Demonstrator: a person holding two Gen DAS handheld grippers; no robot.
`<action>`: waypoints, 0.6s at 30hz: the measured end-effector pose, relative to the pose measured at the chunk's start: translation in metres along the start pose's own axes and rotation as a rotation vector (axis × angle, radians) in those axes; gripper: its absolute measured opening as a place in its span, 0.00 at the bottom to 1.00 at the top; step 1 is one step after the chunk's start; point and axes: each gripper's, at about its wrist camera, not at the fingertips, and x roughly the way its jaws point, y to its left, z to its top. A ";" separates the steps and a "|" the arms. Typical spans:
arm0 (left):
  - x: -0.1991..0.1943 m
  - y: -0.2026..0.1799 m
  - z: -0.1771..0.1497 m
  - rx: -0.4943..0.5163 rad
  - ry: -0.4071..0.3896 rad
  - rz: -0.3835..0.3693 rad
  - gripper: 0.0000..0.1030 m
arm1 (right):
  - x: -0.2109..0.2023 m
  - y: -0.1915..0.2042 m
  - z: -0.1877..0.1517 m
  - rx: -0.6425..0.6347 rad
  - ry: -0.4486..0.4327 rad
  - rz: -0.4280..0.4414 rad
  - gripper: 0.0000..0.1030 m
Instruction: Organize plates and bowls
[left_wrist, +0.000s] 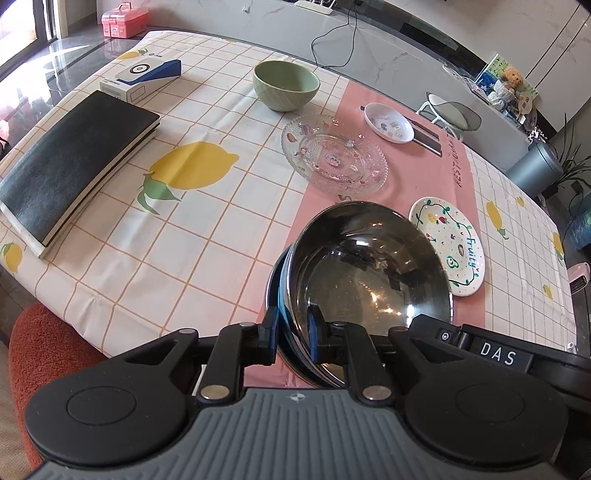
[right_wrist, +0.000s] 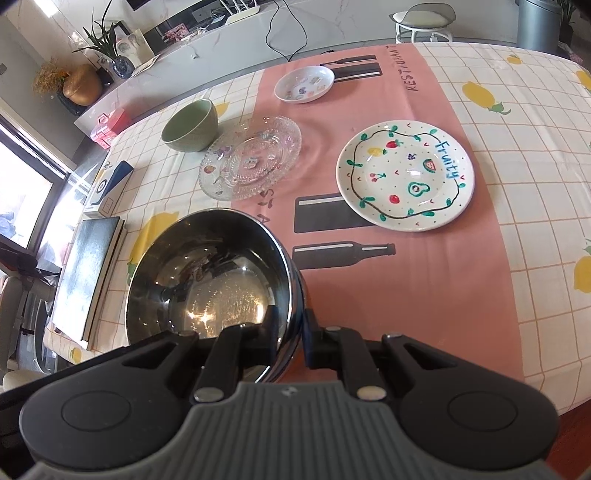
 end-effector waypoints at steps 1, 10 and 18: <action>0.000 -0.001 0.000 0.003 -0.001 0.015 0.19 | 0.000 0.001 0.001 -0.007 -0.004 -0.005 0.10; 0.000 0.003 0.002 0.002 -0.001 0.005 0.19 | 0.003 0.004 0.002 -0.032 -0.012 -0.015 0.14; -0.012 0.011 0.004 -0.019 -0.052 -0.039 0.19 | -0.003 -0.005 0.004 0.000 -0.020 0.013 0.23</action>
